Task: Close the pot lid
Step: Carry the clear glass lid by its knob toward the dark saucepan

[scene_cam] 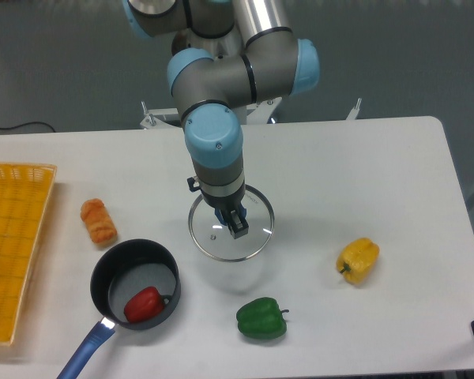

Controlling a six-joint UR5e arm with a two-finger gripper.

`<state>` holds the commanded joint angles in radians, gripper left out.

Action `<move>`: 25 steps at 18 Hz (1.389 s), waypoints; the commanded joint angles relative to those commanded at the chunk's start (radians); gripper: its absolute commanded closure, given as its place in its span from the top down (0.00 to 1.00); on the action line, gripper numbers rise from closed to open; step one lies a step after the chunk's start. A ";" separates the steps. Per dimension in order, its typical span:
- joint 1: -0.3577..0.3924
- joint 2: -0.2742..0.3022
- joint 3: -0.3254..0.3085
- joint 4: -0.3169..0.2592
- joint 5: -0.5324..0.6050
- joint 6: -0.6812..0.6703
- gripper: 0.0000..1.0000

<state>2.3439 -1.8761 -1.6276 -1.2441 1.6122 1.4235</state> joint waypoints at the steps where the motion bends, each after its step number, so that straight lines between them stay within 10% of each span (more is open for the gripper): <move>1: 0.000 0.000 -0.002 0.002 0.000 0.000 0.63; 25: -0.190 -0.049 0.107 -0.044 0.003 -0.204 0.63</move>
<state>2.1539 -1.9250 -1.5203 -1.2885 1.6153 1.2197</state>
